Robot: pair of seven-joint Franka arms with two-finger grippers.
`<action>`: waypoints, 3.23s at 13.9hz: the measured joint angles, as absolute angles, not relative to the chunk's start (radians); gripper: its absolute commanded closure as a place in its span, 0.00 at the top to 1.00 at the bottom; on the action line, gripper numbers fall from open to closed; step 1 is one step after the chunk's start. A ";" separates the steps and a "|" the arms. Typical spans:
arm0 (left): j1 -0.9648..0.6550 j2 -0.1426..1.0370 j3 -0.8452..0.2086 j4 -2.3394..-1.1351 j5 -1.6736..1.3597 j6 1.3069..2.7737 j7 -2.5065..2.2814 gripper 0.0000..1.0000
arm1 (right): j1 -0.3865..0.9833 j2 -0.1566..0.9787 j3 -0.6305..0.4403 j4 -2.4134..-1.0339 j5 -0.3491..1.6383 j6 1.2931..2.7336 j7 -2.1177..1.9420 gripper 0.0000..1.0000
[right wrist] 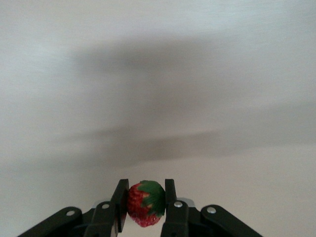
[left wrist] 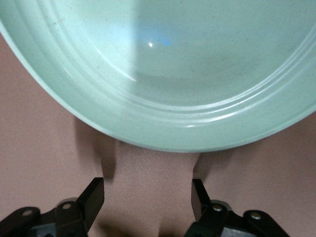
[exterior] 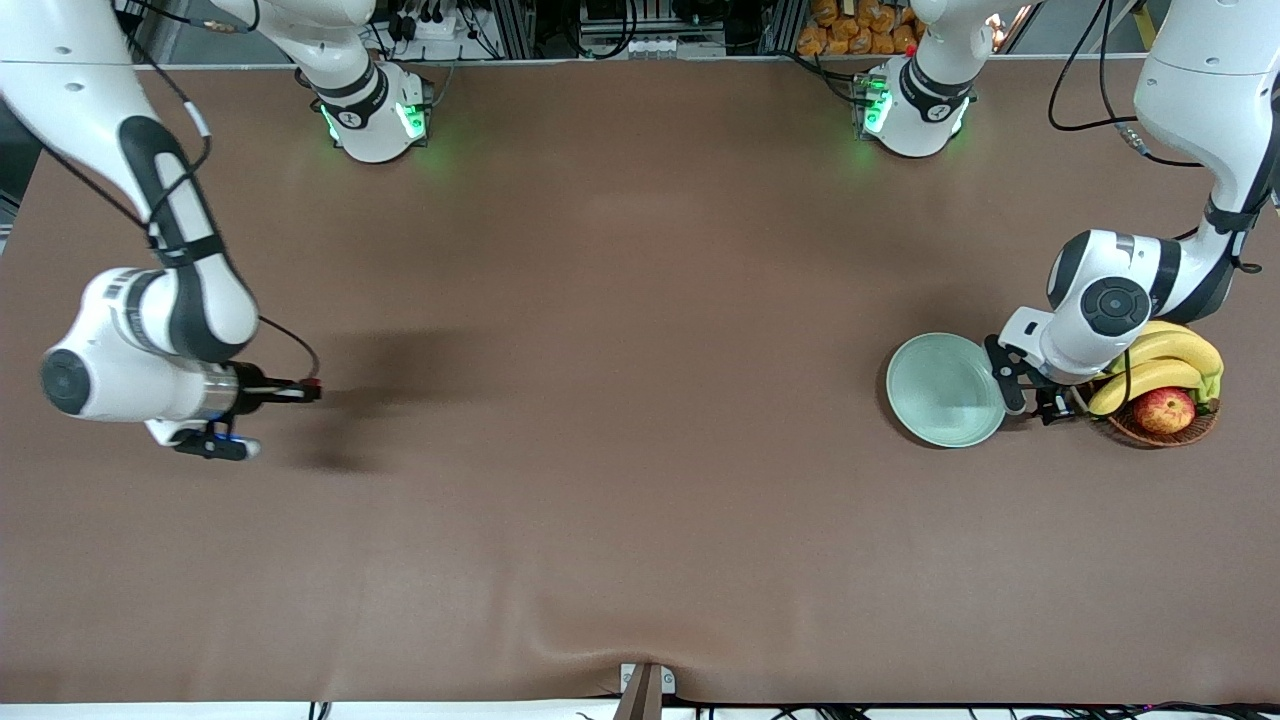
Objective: Collect all strawberries into plate
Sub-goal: 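Carry the strawberry with the right gripper toward the table middle, then lower the strawberry onto the table and open the right gripper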
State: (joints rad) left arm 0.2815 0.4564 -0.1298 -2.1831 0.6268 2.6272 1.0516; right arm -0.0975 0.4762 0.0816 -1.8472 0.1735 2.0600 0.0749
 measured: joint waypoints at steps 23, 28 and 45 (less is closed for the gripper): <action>0.188 0.508 -0.255 -2.142 0.644 2.627 1.052 0.78 | 0.723 0.783 0.081 -1.571 0.455 2.661 1.305 0.77; 0.135 0.518 -0.256 -2.124 0.644 2.626 1.033 0.78 | 0.747 0.793 0.078 -1.560 0.454 2.684 1.310 1.00; 0.229 0.452 -0.349 -1.950 0.589 2.354 1.143 1.00 | 0.327 0.608 -0.027 -1.470 0.314 1.922 0.776 1.00</action>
State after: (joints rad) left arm 0.2290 0.4524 -0.3495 -1.9499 0.5886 2.3544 1.1428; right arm 0.3271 0.6084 -0.0268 -1.4701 0.3135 1.9220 0.7763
